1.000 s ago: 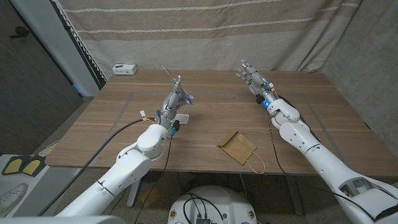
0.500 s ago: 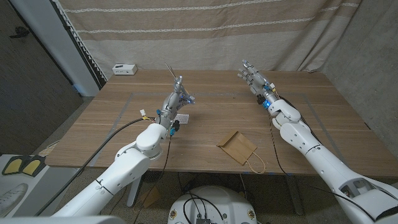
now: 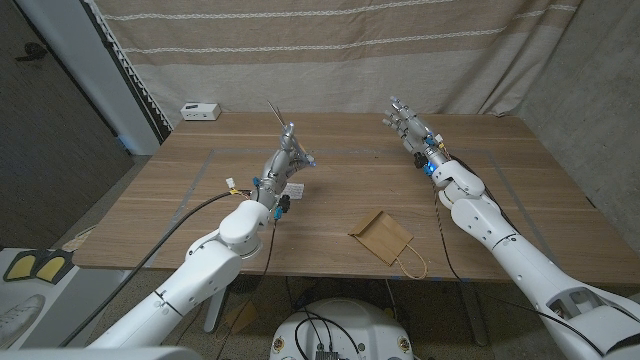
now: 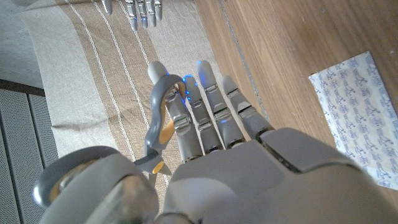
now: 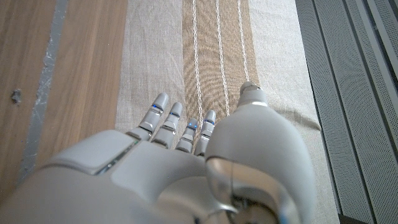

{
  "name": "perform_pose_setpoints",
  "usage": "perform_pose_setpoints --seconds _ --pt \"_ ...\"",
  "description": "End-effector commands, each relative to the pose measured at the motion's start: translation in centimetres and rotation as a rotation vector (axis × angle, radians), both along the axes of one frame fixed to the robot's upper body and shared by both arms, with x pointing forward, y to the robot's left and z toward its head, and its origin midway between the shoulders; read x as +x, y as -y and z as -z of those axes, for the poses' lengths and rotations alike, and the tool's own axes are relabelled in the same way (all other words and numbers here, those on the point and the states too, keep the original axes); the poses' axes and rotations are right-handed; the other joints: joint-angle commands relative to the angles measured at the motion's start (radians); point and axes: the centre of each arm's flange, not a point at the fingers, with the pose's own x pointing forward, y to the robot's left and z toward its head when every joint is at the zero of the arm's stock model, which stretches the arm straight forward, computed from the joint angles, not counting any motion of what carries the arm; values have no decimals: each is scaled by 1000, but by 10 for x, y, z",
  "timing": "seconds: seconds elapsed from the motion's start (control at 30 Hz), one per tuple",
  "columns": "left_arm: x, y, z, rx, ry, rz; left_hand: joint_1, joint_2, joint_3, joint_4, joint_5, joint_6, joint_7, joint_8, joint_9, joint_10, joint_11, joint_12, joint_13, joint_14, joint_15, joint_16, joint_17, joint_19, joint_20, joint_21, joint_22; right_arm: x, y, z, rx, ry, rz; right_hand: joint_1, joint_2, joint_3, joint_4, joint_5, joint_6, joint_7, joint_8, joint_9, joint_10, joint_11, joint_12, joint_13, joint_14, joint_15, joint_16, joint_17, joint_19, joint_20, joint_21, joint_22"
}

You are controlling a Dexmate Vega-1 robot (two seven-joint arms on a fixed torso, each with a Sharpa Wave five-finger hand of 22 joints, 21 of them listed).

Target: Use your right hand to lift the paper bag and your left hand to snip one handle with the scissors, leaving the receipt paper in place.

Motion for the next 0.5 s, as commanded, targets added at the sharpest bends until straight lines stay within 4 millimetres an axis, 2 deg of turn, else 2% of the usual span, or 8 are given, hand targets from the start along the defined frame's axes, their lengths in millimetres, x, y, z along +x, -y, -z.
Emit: perform_pose_setpoints --seconds 0.03,0.07,0.13,0.4,0.5 --pt "-2 4 3 -13 10 27 -11 2 0 0 11 137 121 1 25 -18 2 -32 -28 -6 -77 -9 -20 7 -12 -6 -2 -2 0 -1 -3 5 1 -1 6 -5 -5 7 -6 1 6 3 -8 0 7 1 -3 -95 7 1 7 3 -3 1" --pt "-2 4 3 -13 10 27 -14 2 0 1 13 142 124 -2 17 -40 8 -61 -52 -6 -68 -15 -38 8 -13 -9 -5 -2 0 -1 -2 4 0 -1 6 -5 -5 7 -6 2 7 3 -8 0 7 1 -3 -95 7 1 7 4 -3 1" --pt "-2 4 4 -17 13 34 -16 2 0 1 15 142 126 -5 12 -61 2 -88 -73 -12 -68 -23 -53 10 -14 -11 -8 -2 0 -1 -3 4 2 -1 6 -5 -5 7 -6 3 7 3 -8 0 7 1 -3 -94 7 0 7 3 -3 1" --pt "-2 5 5 -38 25 39 -14 3 2 0 22 183 139 12 13 -25 7 -128 -134 -4 -71 -36 -98 25 -20 -12 -15 -2 -1 -1 1 1 0 -2 6 -6 -6 8 -6 2 7 3 -9 -2 7 0 -3 -92 8 -2 8 3 -6 1" --pt "-2 5 5 -55 29 44 -11 4 3 -3 26 194 141 11 5 -36 7 -172 -177 -59 -70 -71 -129 24 -25 -13 -19 -2 -1 -1 -5 6 1 -2 6 -6 -6 8 -7 2 7 3 -6 0 9 0 -3 -92 8 -3 8 3 -7 1"
